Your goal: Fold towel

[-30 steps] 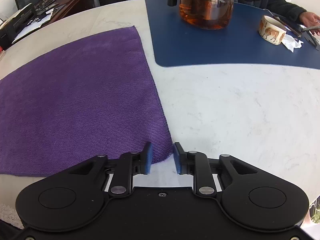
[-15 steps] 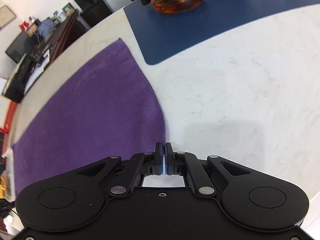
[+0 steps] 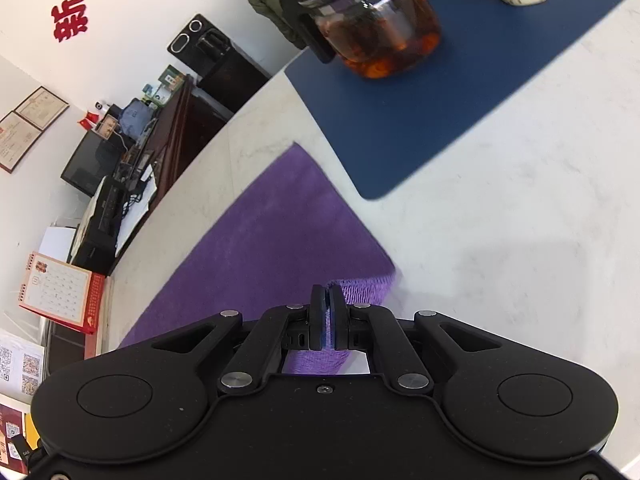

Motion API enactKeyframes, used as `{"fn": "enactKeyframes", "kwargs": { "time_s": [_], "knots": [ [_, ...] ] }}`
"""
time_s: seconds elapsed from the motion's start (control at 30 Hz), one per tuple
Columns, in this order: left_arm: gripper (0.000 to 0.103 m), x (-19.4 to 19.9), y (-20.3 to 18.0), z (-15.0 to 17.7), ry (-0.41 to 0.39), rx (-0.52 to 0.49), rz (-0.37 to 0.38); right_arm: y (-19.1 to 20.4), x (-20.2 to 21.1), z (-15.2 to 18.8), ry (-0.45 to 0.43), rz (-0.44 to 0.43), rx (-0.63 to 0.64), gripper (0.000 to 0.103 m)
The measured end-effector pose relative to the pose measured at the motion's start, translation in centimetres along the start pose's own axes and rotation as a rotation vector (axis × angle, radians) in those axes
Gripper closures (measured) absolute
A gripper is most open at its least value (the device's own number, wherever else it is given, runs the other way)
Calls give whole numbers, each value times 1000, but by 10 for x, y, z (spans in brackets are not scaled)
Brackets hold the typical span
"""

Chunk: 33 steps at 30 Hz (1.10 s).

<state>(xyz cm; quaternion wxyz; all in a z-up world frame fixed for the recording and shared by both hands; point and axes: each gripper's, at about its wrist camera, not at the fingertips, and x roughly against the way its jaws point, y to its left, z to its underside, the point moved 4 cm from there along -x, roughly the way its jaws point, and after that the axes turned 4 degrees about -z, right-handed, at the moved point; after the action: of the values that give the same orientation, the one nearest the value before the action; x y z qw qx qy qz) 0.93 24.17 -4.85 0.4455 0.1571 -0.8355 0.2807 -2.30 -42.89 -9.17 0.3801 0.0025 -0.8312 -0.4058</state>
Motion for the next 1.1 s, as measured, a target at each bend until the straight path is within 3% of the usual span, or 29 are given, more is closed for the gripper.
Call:
{"fn": "enactKeyframes", "kwargs": {
  "time_s": [0.43, 0.9, 1.1],
  "knots": [
    [99, -33, -16, -61, -58, 10, 28, 27, -43, -61, -31, -41, 47, 101],
    [99, -71, -33, -97, -62, -23, -19, 39, -99, -104, -30, -30, 56, 101],
    [99, -91, -42, -100, -37, -122, -106, 43, -115, -110, -20, -20, 71, 101]
  ]
}}
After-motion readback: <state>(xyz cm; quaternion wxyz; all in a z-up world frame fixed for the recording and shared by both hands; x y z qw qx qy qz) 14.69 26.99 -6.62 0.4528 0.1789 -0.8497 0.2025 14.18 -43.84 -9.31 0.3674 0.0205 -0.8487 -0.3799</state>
